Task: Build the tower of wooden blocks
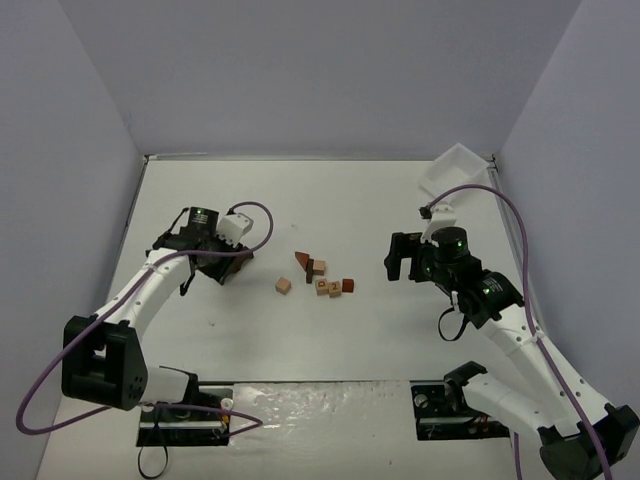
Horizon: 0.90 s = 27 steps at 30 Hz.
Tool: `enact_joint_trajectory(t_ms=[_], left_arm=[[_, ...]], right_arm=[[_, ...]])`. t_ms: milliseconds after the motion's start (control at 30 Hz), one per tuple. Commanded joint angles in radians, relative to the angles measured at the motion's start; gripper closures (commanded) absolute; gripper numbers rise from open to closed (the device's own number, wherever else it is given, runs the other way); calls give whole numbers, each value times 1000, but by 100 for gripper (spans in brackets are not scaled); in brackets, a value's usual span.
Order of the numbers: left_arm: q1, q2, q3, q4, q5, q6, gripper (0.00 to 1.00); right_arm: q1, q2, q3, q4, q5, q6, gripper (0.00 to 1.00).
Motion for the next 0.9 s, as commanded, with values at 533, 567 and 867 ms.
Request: enact_joint_trajectory(t_ms=[533, 567, 867], left_arm=[[58, 81, 47, 117, 64, 69, 100], [58, 84, 47, 119, 64, 71, 100], [58, 102, 47, 132, 64, 82, 100]], right_arm=[[10, -3, 24, 34, -3, -26, 1], [10, -3, 25, 34, -4, -26, 1], [10, 5, 27, 34, -6, -28, 1]])
